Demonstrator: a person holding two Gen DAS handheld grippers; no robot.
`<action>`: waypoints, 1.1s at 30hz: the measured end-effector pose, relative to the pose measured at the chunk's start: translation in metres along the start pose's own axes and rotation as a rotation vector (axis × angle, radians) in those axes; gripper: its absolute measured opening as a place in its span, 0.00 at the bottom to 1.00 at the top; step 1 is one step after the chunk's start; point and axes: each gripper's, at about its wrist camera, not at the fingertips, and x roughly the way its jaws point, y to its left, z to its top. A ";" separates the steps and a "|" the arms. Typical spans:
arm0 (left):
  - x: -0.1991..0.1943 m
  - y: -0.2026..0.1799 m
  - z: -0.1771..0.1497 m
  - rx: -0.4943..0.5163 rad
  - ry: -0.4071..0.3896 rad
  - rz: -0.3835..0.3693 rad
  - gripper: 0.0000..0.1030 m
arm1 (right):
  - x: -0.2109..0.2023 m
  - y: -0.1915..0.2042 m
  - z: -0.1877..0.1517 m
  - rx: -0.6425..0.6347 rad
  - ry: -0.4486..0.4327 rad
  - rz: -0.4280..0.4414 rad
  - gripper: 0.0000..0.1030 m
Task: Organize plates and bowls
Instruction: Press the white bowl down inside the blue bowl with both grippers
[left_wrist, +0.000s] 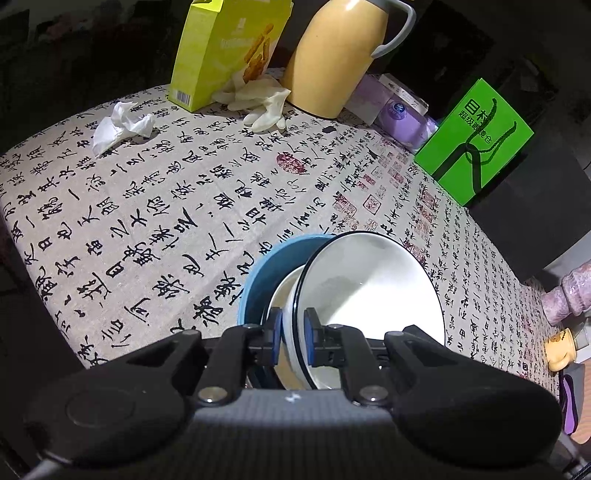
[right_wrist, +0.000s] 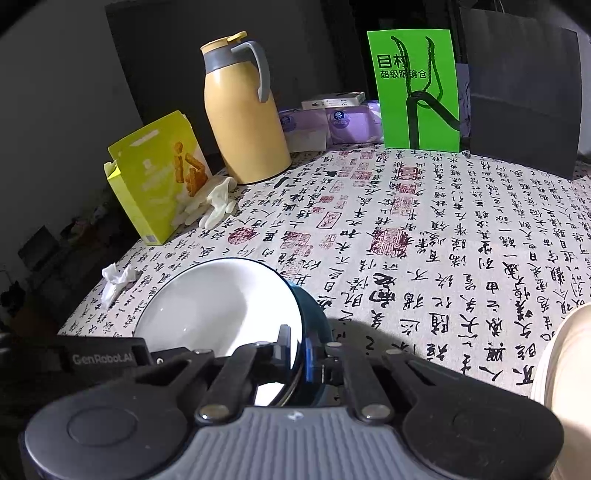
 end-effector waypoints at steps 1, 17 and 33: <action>0.000 0.000 0.000 0.002 0.000 0.002 0.12 | 0.000 0.000 0.000 -0.001 0.000 -0.001 0.07; 0.002 -0.004 0.009 0.024 0.052 0.006 0.16 | 0.001 -0.002 0.000 0.006 0.001 0.006 0.06; -0.001 -0.014 0.008 0.108 0.058 0.075 0.10 | 0.001 -0.003 0.001 0.009 0.005 0.015 0.06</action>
